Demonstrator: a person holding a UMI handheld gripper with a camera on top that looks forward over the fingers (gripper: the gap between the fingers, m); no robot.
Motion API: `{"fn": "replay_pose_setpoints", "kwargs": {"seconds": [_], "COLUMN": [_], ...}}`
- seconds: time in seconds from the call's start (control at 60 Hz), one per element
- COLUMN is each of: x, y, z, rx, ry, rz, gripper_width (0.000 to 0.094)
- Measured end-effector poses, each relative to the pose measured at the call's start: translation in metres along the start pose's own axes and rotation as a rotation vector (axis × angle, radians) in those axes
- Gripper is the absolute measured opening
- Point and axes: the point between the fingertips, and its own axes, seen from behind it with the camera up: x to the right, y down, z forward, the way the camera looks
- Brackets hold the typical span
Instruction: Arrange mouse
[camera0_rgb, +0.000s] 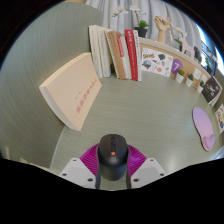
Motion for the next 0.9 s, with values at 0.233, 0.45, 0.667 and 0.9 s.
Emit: {"fn": "replay_pose_setpoints", "kwargs": {"seconds": [0.233, 0.45, 0.667, 0.9], "x": [0.039, 0.169, 0.325, 0.435], "y": [-0.074, -0.203, -0.221, -0.144], "z": [-0.037, -0.113, -0.12, -0.044], "rx": [0.067, 0.299, 0.323, 0.153], "ry": [-0.003, 0.103, 0.162, 0.164], "rz": [-0.054, -0.039, 0.019, 0.082], "gripper_width": [0.0348, 0.0347, 0.0347, 0.0346]}}
